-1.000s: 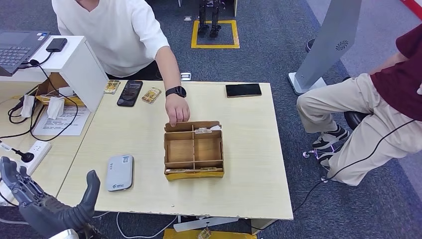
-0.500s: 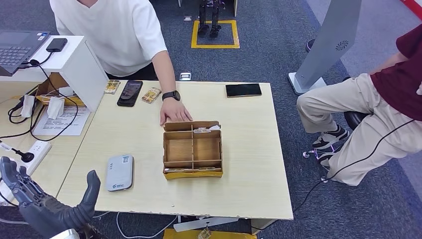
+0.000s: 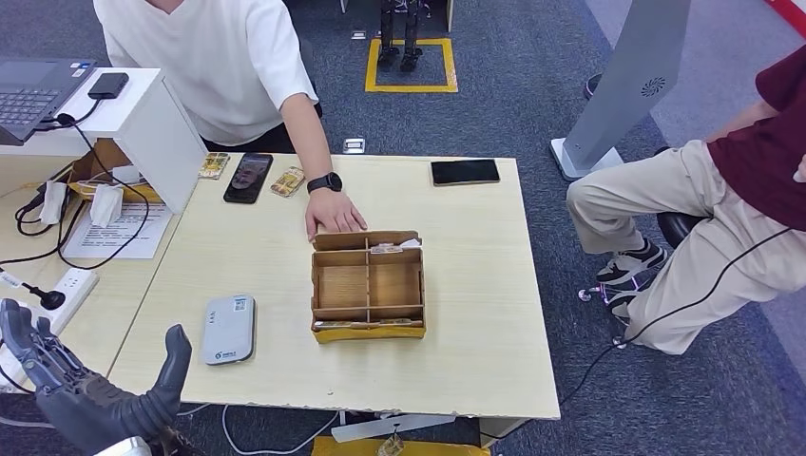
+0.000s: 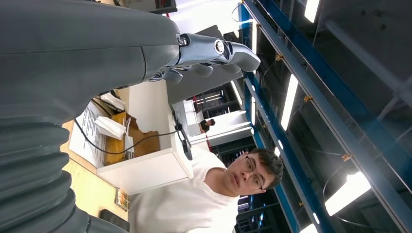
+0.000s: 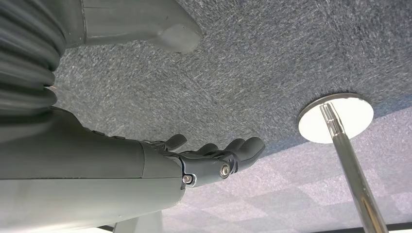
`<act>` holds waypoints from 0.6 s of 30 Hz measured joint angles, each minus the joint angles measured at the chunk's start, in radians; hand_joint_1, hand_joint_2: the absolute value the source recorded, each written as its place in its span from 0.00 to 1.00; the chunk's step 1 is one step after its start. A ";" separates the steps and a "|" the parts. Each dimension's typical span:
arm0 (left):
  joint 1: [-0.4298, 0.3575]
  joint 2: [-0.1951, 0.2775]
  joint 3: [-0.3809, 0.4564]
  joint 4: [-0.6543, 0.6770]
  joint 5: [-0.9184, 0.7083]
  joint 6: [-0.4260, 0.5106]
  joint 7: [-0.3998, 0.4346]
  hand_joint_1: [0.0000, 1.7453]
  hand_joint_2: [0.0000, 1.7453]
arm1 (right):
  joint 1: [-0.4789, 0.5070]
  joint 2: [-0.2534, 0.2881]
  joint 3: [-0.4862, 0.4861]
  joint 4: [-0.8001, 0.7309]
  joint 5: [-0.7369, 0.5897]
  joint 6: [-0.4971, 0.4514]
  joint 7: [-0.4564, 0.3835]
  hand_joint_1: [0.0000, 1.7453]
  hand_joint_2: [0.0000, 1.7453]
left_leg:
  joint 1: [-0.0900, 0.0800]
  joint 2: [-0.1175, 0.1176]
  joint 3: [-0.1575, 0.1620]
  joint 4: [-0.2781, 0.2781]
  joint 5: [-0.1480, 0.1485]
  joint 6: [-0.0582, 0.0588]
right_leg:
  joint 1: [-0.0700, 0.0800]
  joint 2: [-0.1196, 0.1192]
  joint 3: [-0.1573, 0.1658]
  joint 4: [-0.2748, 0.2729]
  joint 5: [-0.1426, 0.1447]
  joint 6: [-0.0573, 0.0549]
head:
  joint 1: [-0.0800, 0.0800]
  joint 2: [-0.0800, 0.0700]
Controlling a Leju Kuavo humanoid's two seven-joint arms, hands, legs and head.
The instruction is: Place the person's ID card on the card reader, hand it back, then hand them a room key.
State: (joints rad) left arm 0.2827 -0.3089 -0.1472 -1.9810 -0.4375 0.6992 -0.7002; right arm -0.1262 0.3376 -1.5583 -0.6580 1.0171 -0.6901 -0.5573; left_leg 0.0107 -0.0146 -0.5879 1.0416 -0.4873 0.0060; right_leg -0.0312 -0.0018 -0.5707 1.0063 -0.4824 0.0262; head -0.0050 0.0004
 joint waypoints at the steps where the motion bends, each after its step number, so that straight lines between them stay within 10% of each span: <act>1: 0.000 0.000 0.000 0.000 0.000 0.000 0.000 0.00 1.00 | 0.000 0.000 0.000 0.000 0.001 0.000 0.000 0.00 1.00 | 0.000 0.000 0.000 0.000 0.000 0.000 | 0.000 0.000 0.000 0.000 0.000 0.000 | 0.000 0.000; 18: 0.000 0.000 0.001 0.000 0.008 0.000 0.000 0.00 1.00 | 0.000 0.000 0.000 0.000 0.012 0.000 0.003 0.00 1.00 | 0.000 0.000 0.000 0.000 0.000 0.000 | 0.000 0.000 0.000 0.000 0.000 0.000 | 0.000 0.000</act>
State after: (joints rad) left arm 0.2831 -0.3090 -0.1465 -1.9810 -0.4299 0.6992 -0.7001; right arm -0.1260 0.3376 -1.5583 -0.6580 1.0295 -0.6901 -0.5547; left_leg 0.0107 -0.0146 -0.5879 1.0416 -0.4873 0.0060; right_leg -0.0312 -0.0018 -0.5707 1.0063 -0.4824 0.0262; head -0.0050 0.0003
